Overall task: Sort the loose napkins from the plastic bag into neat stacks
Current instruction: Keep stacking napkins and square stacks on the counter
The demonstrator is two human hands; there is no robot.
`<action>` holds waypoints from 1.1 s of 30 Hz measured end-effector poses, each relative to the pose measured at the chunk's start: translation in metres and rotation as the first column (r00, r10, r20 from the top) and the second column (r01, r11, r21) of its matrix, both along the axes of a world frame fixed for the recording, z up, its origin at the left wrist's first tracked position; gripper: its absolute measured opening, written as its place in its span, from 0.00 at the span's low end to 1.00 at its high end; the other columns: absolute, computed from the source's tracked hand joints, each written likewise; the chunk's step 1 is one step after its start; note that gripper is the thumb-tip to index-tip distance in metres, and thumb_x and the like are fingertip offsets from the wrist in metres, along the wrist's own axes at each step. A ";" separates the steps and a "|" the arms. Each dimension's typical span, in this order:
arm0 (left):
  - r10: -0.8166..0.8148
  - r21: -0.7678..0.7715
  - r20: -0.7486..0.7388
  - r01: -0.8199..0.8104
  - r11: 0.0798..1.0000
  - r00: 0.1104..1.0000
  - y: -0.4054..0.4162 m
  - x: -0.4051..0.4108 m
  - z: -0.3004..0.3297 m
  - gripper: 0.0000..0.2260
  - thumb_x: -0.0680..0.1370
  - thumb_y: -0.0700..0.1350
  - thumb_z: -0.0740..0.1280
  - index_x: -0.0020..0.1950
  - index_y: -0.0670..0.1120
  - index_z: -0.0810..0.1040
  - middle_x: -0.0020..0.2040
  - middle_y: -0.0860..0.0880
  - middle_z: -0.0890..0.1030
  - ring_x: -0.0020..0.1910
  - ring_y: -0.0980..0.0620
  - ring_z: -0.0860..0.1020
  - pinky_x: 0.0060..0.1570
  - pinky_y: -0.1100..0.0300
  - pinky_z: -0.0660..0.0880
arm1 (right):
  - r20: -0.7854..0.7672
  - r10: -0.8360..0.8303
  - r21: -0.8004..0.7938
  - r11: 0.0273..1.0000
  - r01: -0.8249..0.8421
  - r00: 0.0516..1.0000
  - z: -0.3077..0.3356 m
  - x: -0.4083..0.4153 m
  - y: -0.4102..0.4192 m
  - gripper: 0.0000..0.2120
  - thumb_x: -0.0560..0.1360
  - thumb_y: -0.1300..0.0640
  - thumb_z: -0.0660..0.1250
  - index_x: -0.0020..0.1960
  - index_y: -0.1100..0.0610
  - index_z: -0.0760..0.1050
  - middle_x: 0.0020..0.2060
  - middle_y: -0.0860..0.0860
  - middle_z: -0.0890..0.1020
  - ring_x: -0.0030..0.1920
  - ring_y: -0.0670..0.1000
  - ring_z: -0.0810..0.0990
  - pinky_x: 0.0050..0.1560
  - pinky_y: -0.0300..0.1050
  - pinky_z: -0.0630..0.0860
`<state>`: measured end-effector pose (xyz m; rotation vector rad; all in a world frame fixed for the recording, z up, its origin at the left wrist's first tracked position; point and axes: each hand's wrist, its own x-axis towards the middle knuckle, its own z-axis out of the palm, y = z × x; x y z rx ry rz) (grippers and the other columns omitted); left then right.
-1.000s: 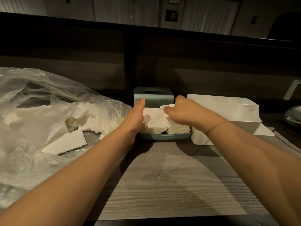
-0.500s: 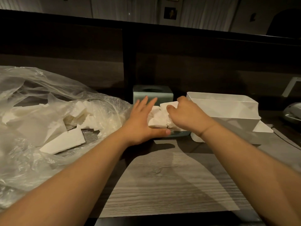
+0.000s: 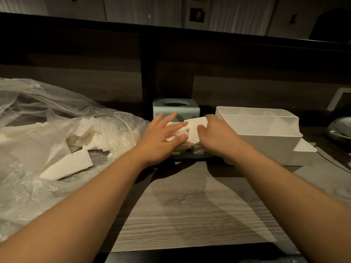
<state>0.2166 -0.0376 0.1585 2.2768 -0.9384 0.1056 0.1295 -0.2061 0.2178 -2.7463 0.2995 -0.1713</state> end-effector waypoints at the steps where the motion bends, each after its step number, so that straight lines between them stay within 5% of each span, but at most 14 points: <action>1: -0.004 0.028 0.057 0.003 1.000 0.998 -0.001 0.000 0.000 0.27 0.80 0.70 0.56 0.77 0.65 0.66 0.83 0.60 0.53 0.83 0.55 0.42 0.80 0.43 0.41 | 0.076 0.065 -0.132 0.990 -0.055 0.995 -0.003 -0.002 0.000 0.20 0.85 0.59 0.56 0.75 0.64 0.66 0.71 0.61 0.70 0.68 0.59 0.70 0.68 0.49 0.66; 4: -0.045 0.135 0.094 0.032 0.990 0.995 -0.002 0.001 -0.001 0.22 0.85 0.60 0.58 0.78 0.60 0.67 0.83 0.58 0.57 0.83 0.56 0.47 0.81 0.43 0.42 | 0.268 0.224 -0.273 0.950 -0.149 0.937 -0.011 -0.003 -0.001 0.23 0.85 0.56 0.57 0.78 0.60 0.63 0.76 0.56 0.67 0.75 0.56 0.63 0.76 0.48 0.58; 6: -0.074 0.135 0.063 0.065 0.989 0.995 -0.002 0.002 -0.005 0.23 0.85 0.57 0.60 0.80 0.57 0.65 0.82 0.56 0.60 0.82 0.56 0.51 0.81 0.46 0.49 | 0.212 0.251 -0.272 0.943 -0.190 0.944 -0.016 -0.002 -0.001 0.25 0.85 0.49 0.56 0.80 0.55 0.61 0.78 0.53 0.65 0.78 0.53 0.60 0.78 0.48 0.56; 11: -0.071 0.202 0.055 0.059 0.978 0.996 0.001 0.003 -0.009 0.30 0.85 0.58 0.59 0.84 0.55 0.53 0.84 0.57 0.55 0.82 0.60 0.47 0.79 0.59 0.45 | 0.035 0.134 -0.209 0.970 -0.124 0.990 -0.027 -0.006 0.000 0.26 0.85 0.46 0.55 0.79 0.55 0.61 0.78 0.53 0.65 0.76 0.53 0.62 0.76 0.47 0.58; 15: -0.102 0.230 0.044 0.089 0.969 0.994 0.003 0.006 -0.006 0.30 0.84 0.59 0.59 0.84 0.56 0.54 0.83 0.58 0.54 0.81 0.62 0.45 0.80 0.58 0.44 | 0.006 0.079 -0.206 0.976 -0.076 0.997 -0.035 -0.007 0.004 0.23 0.86 0.51 0.53 0.79 0.58 0.60 0.77 0.56 0.64 0.76 0.56 0.62 0.76 0.49 0.58; 25: -0.092 0.166 0.055 0.081 0.983 0.994 0.004 0.005 -0.004 0.30 0.83 0.61 0.60 0.84 0.55 0.57 0.83 0.59 0.56 0.81 0.62 0.48 0.81 0.56 0.46 | 0.149 0.090 -0.237 0.970 -0.053 0.985 -0.054 -0.006 0.004 0.27 0.86 0.43 0.47 0.81 0.53 0.56 0.80 0.52 0.59 0.80 0.55 0.54 0.81 0.56 0.48; 33: -0.043 0.110 0.082 0.034 0.993 0.996 0.001 -0.002 -0.001 0.26 0.85 0.59 0.57 0.83 0.56 0.59 0.82 0.58 0.59 0.81 0.62 0.50 0.76 0.62 0.47 | 0.319 0.122 -0.161 0.984 -0.073 0.940 -0.053 -0.006 0.001 0.26 0.85 0.42 0.52 0.78 0.52 0.65 0.76 0.51 0.69 0.78 0.52 0.62 0.79 0.52 0.56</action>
